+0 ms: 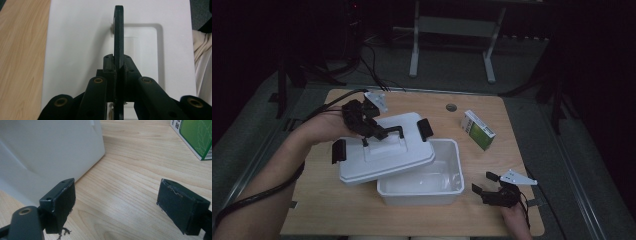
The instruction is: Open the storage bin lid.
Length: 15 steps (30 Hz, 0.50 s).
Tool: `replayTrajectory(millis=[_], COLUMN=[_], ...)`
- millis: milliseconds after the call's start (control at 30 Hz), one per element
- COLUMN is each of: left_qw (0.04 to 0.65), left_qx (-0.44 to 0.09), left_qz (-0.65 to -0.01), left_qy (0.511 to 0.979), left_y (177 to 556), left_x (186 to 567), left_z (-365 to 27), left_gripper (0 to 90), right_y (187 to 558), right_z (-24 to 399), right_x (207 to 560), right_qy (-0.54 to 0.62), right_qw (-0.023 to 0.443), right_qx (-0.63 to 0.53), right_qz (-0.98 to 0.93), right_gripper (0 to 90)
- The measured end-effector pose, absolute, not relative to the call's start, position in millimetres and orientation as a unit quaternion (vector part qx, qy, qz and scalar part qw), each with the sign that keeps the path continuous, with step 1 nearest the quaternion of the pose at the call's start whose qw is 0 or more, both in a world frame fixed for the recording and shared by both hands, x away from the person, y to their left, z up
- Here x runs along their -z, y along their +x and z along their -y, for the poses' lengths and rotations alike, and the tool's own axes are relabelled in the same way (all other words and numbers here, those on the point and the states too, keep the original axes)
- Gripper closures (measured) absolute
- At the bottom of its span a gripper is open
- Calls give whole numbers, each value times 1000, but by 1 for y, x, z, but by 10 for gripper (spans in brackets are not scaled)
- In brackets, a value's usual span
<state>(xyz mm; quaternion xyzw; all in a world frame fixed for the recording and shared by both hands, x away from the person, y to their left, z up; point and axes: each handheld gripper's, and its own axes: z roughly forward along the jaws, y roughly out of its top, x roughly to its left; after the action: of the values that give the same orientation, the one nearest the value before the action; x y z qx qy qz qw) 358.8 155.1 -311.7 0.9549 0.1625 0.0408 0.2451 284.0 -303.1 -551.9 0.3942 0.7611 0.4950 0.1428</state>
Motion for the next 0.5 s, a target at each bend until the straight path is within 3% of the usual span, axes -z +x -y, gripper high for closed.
replayTrajectory(millis=[500], left_qw=[262], left_qx=[-66], left_qz=[-233], left_qy=[934], left_y=[347], left_x=[308], left_z=[-228], left_gripper=[838], right_y=[284], right_z=[302], right_x=[552], right_qy=[396], right_qw=[143], right_qx=[-491], right_qz=[-763], right_gripper=[149])
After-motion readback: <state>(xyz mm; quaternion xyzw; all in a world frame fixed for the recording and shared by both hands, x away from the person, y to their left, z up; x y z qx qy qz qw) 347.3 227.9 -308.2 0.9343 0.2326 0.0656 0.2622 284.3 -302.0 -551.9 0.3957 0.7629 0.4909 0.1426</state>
